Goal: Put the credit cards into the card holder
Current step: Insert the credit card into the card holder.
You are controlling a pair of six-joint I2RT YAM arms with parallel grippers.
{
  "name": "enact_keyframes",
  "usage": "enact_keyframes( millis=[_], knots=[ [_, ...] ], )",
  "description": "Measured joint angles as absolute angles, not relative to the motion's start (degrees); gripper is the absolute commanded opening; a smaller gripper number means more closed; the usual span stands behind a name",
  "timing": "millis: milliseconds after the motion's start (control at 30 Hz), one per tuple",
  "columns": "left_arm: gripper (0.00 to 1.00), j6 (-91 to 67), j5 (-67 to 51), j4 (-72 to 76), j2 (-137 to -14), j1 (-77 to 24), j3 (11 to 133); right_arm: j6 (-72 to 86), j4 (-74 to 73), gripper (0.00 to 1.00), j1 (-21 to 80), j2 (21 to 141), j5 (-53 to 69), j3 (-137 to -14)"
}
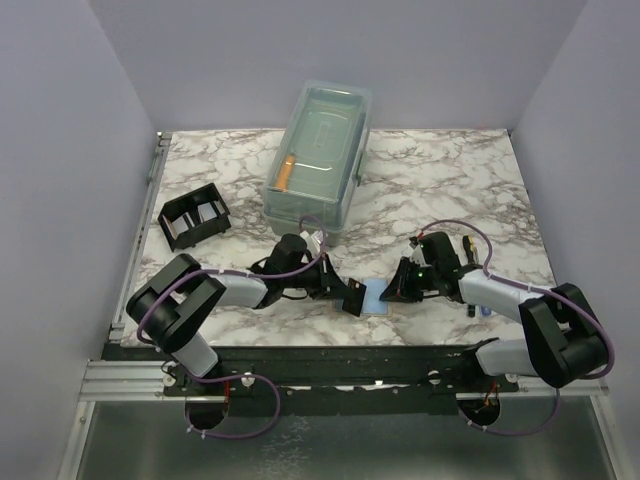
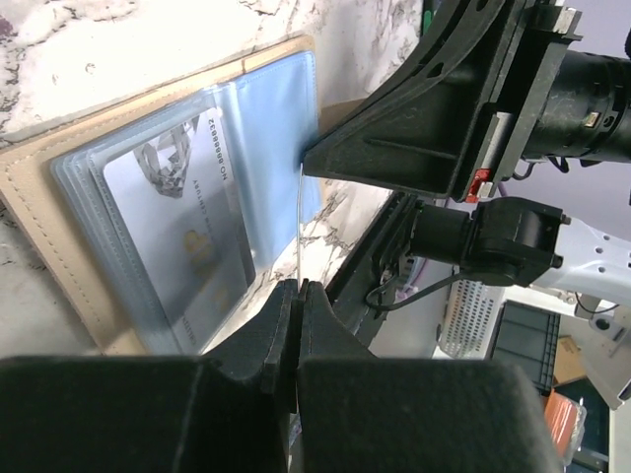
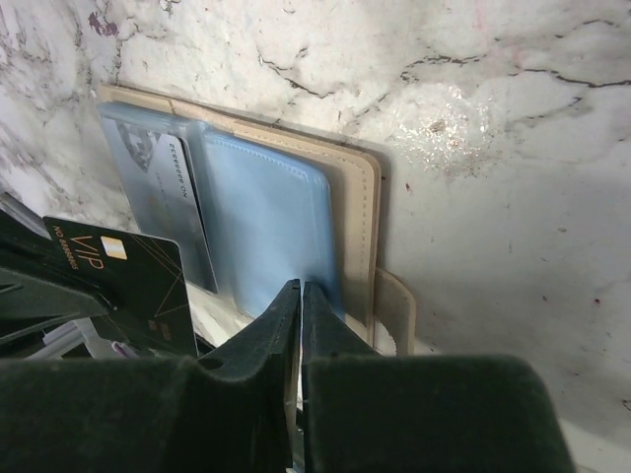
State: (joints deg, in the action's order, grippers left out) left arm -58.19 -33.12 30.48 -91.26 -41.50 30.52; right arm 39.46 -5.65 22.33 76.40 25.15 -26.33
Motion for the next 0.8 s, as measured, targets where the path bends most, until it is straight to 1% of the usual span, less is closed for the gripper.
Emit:
enact_keyframes(
  millis=[800],
  knots=[
    [0.0,-56.3,-30.0,30.7,-95.6,-41.5,30.5,39.4,-5.2,0.05,22.3,76.8,25.3,-26.3]
  ],
)
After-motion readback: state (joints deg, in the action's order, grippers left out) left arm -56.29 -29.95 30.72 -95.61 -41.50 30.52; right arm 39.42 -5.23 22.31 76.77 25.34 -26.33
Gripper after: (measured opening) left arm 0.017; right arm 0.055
